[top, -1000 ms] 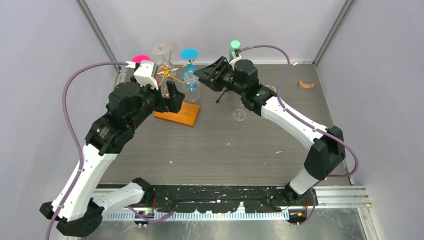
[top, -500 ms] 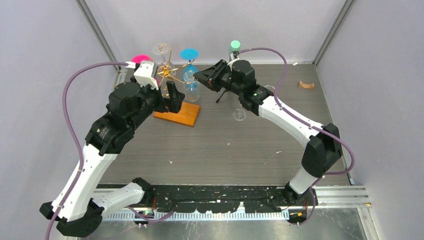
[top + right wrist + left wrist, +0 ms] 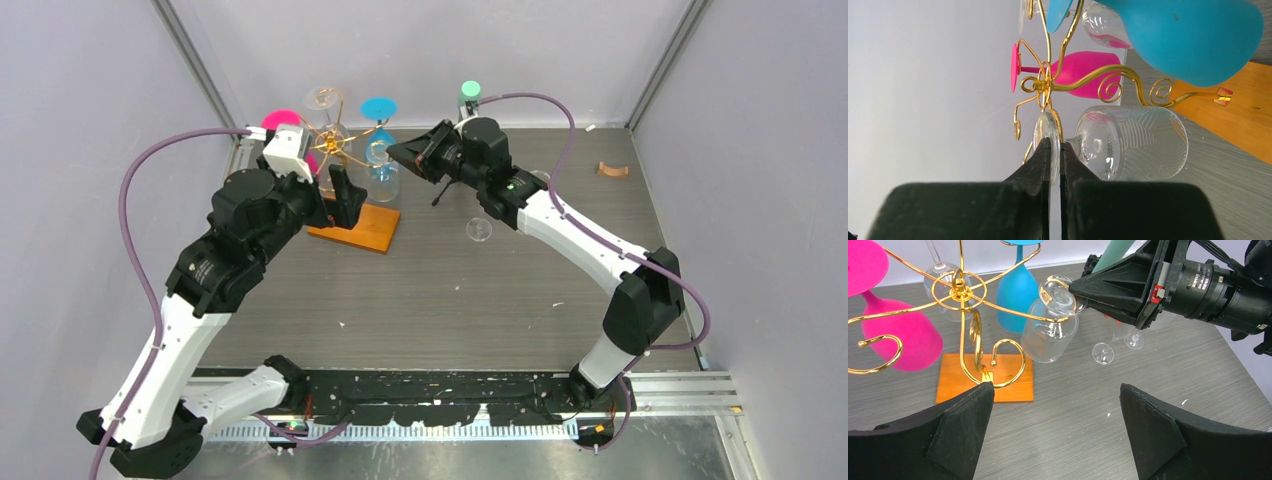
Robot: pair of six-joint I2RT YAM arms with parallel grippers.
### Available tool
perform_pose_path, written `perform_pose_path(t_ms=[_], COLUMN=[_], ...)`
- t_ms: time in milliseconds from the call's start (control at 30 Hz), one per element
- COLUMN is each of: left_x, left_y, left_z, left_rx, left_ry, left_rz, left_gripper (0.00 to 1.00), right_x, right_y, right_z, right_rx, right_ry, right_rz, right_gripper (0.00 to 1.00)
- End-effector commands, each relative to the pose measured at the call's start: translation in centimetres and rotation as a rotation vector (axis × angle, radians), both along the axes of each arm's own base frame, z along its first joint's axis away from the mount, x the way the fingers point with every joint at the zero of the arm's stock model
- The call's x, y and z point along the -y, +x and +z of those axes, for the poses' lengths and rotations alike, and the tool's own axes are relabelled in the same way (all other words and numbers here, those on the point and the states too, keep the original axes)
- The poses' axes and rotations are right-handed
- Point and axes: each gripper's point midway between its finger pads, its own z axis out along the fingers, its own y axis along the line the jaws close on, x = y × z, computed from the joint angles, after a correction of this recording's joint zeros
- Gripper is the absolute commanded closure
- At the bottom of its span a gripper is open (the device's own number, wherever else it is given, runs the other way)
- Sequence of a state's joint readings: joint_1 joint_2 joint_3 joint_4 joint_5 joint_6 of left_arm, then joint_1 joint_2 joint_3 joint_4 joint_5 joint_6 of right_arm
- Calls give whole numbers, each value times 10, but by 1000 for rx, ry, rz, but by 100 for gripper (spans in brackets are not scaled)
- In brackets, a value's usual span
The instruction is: Take the wine glass off the wine glass rack
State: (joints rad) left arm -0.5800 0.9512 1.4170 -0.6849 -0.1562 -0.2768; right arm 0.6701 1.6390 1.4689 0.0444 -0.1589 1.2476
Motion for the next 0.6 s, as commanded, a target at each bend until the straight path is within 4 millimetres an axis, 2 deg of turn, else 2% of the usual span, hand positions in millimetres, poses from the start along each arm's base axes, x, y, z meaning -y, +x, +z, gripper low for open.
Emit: perform_pose_path(t_ms=[0,233,367,567], left_x=[-7,-10,-10,-15], left_y=[1,2,5,9], left_z=[15,12,8,1], left_rx=[64,66,62,49], left_ry=[-14,0,10,40], left_rz=[21,36,42,74], left_gripper=[0,0,0,0], right_x=[2,6,11,12], right_y=[-10,-23,-24,-19], right_z=[58,80,80,54], right_rx=[142,219,225,166], right_ry=[38,10,-57,-182], right_rz=[-6,9,1,0], right_gripper=[100,100,100,99])
